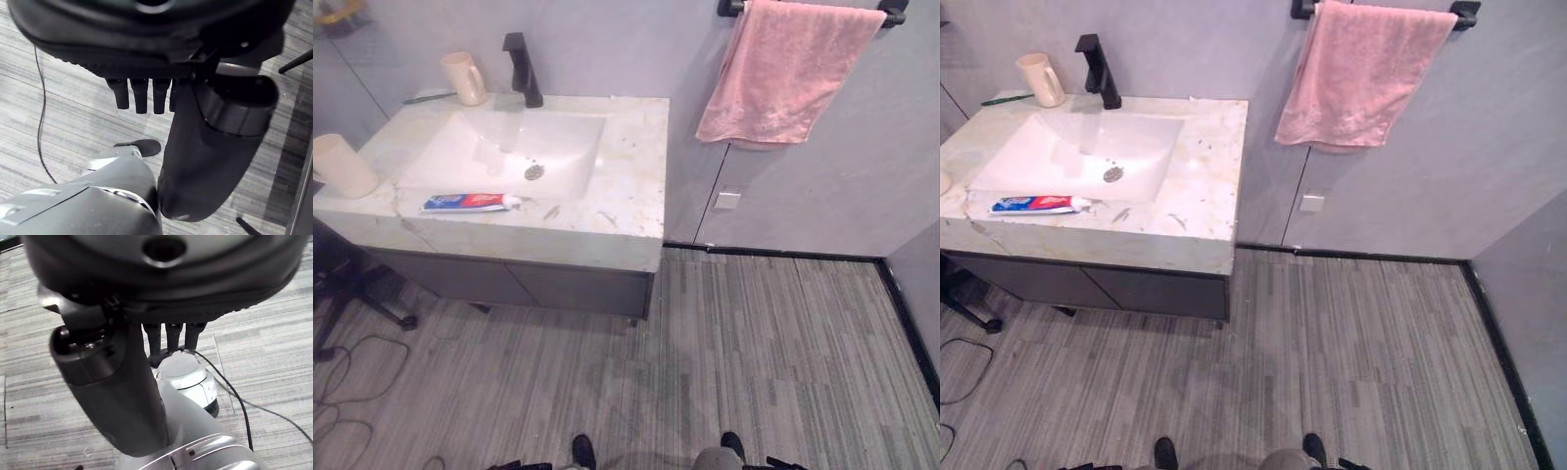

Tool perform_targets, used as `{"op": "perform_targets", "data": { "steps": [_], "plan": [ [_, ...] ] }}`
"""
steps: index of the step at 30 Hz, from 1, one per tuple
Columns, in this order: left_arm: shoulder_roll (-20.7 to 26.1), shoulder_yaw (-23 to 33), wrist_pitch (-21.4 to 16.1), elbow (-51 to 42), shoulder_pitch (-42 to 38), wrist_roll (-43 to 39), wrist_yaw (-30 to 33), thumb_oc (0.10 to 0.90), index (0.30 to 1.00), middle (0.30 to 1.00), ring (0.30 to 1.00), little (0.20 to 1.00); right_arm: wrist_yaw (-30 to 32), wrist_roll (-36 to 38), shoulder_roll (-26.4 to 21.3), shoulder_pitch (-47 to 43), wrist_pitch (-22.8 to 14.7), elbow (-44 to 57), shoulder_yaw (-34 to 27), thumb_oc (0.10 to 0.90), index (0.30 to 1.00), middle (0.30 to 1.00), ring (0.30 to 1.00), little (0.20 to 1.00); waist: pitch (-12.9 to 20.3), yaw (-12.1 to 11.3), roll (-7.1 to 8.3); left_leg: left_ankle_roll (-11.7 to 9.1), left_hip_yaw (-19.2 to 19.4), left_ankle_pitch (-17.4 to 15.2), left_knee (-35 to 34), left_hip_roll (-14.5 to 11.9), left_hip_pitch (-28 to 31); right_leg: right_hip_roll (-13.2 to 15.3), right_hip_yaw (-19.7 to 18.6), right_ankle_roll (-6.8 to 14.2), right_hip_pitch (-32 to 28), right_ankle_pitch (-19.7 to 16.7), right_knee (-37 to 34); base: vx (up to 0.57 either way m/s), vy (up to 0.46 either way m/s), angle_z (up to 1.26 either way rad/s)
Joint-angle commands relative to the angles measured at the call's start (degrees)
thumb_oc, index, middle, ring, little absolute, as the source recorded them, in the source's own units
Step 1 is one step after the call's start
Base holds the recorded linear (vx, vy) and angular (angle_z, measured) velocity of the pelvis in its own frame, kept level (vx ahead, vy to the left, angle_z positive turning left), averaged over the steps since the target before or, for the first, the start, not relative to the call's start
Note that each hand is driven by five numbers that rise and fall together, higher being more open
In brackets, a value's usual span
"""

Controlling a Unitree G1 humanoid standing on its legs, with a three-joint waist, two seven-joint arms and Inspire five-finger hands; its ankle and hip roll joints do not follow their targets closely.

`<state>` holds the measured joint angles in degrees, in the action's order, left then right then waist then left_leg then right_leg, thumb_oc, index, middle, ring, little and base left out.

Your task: Organize the bathroom.

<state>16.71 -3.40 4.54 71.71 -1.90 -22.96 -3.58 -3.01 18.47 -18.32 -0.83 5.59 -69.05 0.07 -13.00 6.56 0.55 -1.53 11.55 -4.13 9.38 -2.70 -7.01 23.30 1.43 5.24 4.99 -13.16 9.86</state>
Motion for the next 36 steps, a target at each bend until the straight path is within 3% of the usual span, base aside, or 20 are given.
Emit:
{"op": "perform_targets", "data": {
  "steps": [1,3,4,5,10,11,12,13,15,17,18,20,21,22,24,25,28,29,32,36],
  "plan": [
    [1.8,2.3,0.4,-2.2,4.6,2.9,2.3,0.800,0.900,0.900,0.900,0.900,-0.7,-4.9,-1.7,0.3,1.7,1.0,2.0,0.800,0.900,0.900,0.900,0.900,0.5,-1.8,-2.07,1.9,1.4,-3.4,2.0,-0.7,0.2,-2.5,3.9,4.5,2.1,7.1,2.5,0.21,0.323,-0.45],
    [3.2,2.3,1.3,-2.5,4.6,5.1,3.0,0.800,0.900,0.900,0.900,0.900,-0.8,-3.0,-1.3,1.1,2.3,1.1,2.7,0.800,0.900,0.900,0.900,0.900,1.2,-1.1,-1.84,2.6,1.3,-1.8,-0.6,0.6,1.6,-10.8,3.1,4.1,3.5,11.5,5.2,0.20,0.183,-0.51],
    [3.5,2.2,1.6,-2.6,4.3,5.8,2.9,0.800,0.900,0.900,0.900,0.900,-0.4,-2.6,-1.2,1.4,2.1,1.2,2.8,0.800,0.900,0.900,0.900,0.900,1.3,-0.8,-1.66,2.6,1.0,-1.7,-0.8,1.1,1.7,-12.7,3.3,3.9,3.6,12.5,4.9,0.25,0.149,-0.29],
    [4.2,1.6,2.2,-2.7,3.3,7.2,2.9,0.800,0.900,0.900,0.900,0.900,0.7,-1.3,-1.0,2.5,1.3,1.6,2.6,0.800,0.900,0.900,0.900,0.900,1.8,0.0,-0.94,2.4,0.0,-1.6,-0.8,2.9,1.9,-17.5,4.1,3.4,3.8,13.9,2.6,0.18,0.086,0.23],
    [4.7,-0.8,3.3,-4.7,-0.8,6.3,4.4,0.800,0.900,0.900,0.900,0.900,0.4,0.7,-1.0,4.2,-0.3,-0.3,1.5,0.800,0.900,0.900,0.900,0.900,3.2,2.4,-0.65,2.4,-3.8,-1.7,-1.0,8.0,3.7,-24.0,7.2,1.4,7.2,13.4,2.1,0.21,0.064,0.58],
    [4.3,-1.2,3.2,-5.0,-1.9,5.1,3.9,0.800,0.900,0.900,0.900,0.900,0.9,0.6,-1.1,4.5,-0.4,-0.6,1.2,0.800,0.900,0.900,0.900,0.900,3.1,2.9,-1.08,1.8,-4.2,-2.4,4.9,8.2,2.7,-23.8,7.6,-0.1,6.7,15.1,4.2,0.10,0.020,0.57],
    [4.3,-1.2,3.2,-5.0,-1.9,5.1,3.9,0.800,0.900,0.900,0.900,0.900,0.9,0.6,-1.1,4.5,-0.4,-0.6,1.2,0.800,0.900,0.900,0.900,0.900,3.1,2.9,-1.08,1.8,-4.2,-2.4,4.9,8.2,2.7,-23.8,7.6,-0.1,6.7,15.1,4.2,0.18,0.036,0.92],
    [3.6,-1.9,4.1,-7.1,-2.5,5.2,2.5,0.800,0.900,0.900,0.900,0.900,1.6,1.0,-2.1,5.2,-0.5,0.5,1.6,0.800,0.900,0.900,0.900,0.900,1.7,4.0,-1.28,-2.5,-2.4,3.1,27.5,5.0,-4.9,-22.6,6.6,-2.7,3.4,16.9,3.9,0.11,0.018,0.72],
    [3.5,-1.9,4.4,-7.5,-2.4,4.9,2.5,0.800,0.900,0.900,0.900,0.900,1.8,1.0,-2.3,5.4,-0.4,0.8,1.6,0.800,0.900,0.900,0.900,0.900,1.6,4.1,-1.17,-2.8,-2.2,3.8,30.5,4.3,-6.7,-22.2,6.4,-2.9,3.0,16.8,3.8,0.08,0.014,0.54],
    [3.1,-1.1,5.1,-8.5,-1.8,5.0,2.2,0.800,0.900,0.900,0.900,0.900,1.7,1.7,-2.9,5.4,-0.5,1.7,1.8,0.800,0.900,0.900,0.900,0.900,1.1,3.9,-1.22,-2.5,-3.0,4.3,35.1,1.1,-10.9,-21.1,6.3,-3.6,1.7,16.8,3.6,0.11,0.055,0.09],
    [3.3,-0.8,4.2,-7.7,-1.0,6.0,0.9,0.800,0.900,0.900,0.900,0.900,1.5,1.5,-3.0,4.8,-0.8,1.3,1.8,0.800,0.900,0.900,0.900,0.900,0.9,3.7,-1.28,-0.4,-2.7,3.8,27.8,-3.1,-8.0,-20.5,5.7,-3.8,0.3,17.3,3.4,0.13,0.077,-0.09],
    [3.4,-0.8,4.0,-7.4,-0.8,6.2,0.7,0.800,0.900,0.900,0.900,0.900,1.5,1.3,-3.0,4.7,-0.9,1.0,1.8,0.800,0.900,0.900,0.900,0.900,1.0,3.7,-1.39,-0.3,-2.6,4.1,25.4,-3.8,-6.9,-20.4,5.6,-3.8,0.2,17.5,3.5,0.26,0.305,-0.62],
    [3.7,-0.7,1.2,-4.6,1.8,6.8,-0.4,0.800,0.900,0.900,0.900,0.900,2.0,-0.3,-3.6,3.0,-0.6,-0.8,1.4,0.800,0.900,0.900,0.900,0.900,2.6,3.8,-4.16,-3.2,-7.2,11.2,-5.7,-12.5,2.2,-20.1,2.8,-2.5,-0.2,19.8,3.3,0.52,0.656,-1.09],
    [3.7,0.0,-0.2,-3.5,2.7,7.5,-0.2,0.800,0.900,0.900,0.900,0.900,1.8,-0.7,-3.9,2.8,0.0,-0.9,1.5,0.800,0.900,0.900,0.900,0.900,2.8,3.3,-4.26,-4.5,-9.7,13.0,-9.4,-14.9,2.7,-19.2,2.0,-1.9,-1.3,19.6,1.6,0.53,0.668,-1.01],
    [3.6,0.7,-1.0,-2.7,3.4,7.9,0.4,0.800,0.900,0.900,0.900,0.900,1.9,-0.7,-4.1,2.6,0.5,-0.9,1.4,0.800,0.900,0.900,0.900,0.900,2.9,2.8,-4.39,-4.9,-11.5,13.3,-10.0,-16.0,3.0,-18.2,1.5,-1.4,-2.0,19.7,0.8,0.23,0.289,-0.15],
    [3.4,1.5,-1.8,-1.7,4.0,7.0,1.1,0.800,0.900,0.900,0.900,0.900,1.7,-1.5,-4.3,1.9,0.5,-1.2,2.0,0.800,0.900,0.900,0.900,0.900,2.8,2.0,-4.97,-5.0,-14.8,12.5,-9.4,-15.5,3.4,-16.9,0.2,-0.6,-1.6,19.7,1.1,0.23,0.458,0.16],
    [3.8,3.6,-2.4,-0.3,4.4,7.1,1.4,0.800,0.900,0.900,0.900,0.900,1.5,-3.5,-4.5,0.7,0.5,-1.5,2.2,0.800,0.900,0.900,0.900,0.900,2.2,2.0,-5.94,-5.3,-10.3,9.7,-7.3,-14.1,4.2,-14.2,-0.8,1.5,0.1,19.6,2.8,0.11,0.402,-0.40],
    [4.8,3.0,-0.7,0.0,2.9,5.6,1.6,0.800,0.900,0.900,0.900,0.900,2.1,-3.3,-4.2,0.7,0.0,-0.7,2.1,0.800,0.900,0.900,0.900,0.900,1.7,3.5,-7.09,-5.5,-4.2,9.1,-9.1,-12.5,5.2,-12.0,0.6,3.3,1.1,18.9,3.3,0.05,0.359,-0.47],
    [5.8,2.7,0.0,0.3,2.0,4.9,1.1,0.800,0.900,0.900,0.900,0.900,2.5,-2.9,-4.0,1.2,-0.2,0.4,2.1,0.800,0.900,0.900,0.900,0.900,2.1,4.3,-7.25,-5.1,-3.2,7.3,-8.0,-10.4,4.8,-9.9,-0.2,5.0,1.3,17.2,2.0,0.09,0.398,0.55],
    [5.7,3.5,0.6,-0.2,2.1,3.9,2.1,0.800,0.900,0.900,0.900,0.900,2.8,-3.6,-2.9,1.8,-0.2,1.1,2.6,0.800,0.900,0.900,0.900,0.900,3.1,3.5,-5.29,-3.8,-3.0,3.6,-4.1,-8.1,2.8,-7.8,-1.6,6.1,0.7,13.9,-1.3,0.09,0.195,0.04]
  ]
}}
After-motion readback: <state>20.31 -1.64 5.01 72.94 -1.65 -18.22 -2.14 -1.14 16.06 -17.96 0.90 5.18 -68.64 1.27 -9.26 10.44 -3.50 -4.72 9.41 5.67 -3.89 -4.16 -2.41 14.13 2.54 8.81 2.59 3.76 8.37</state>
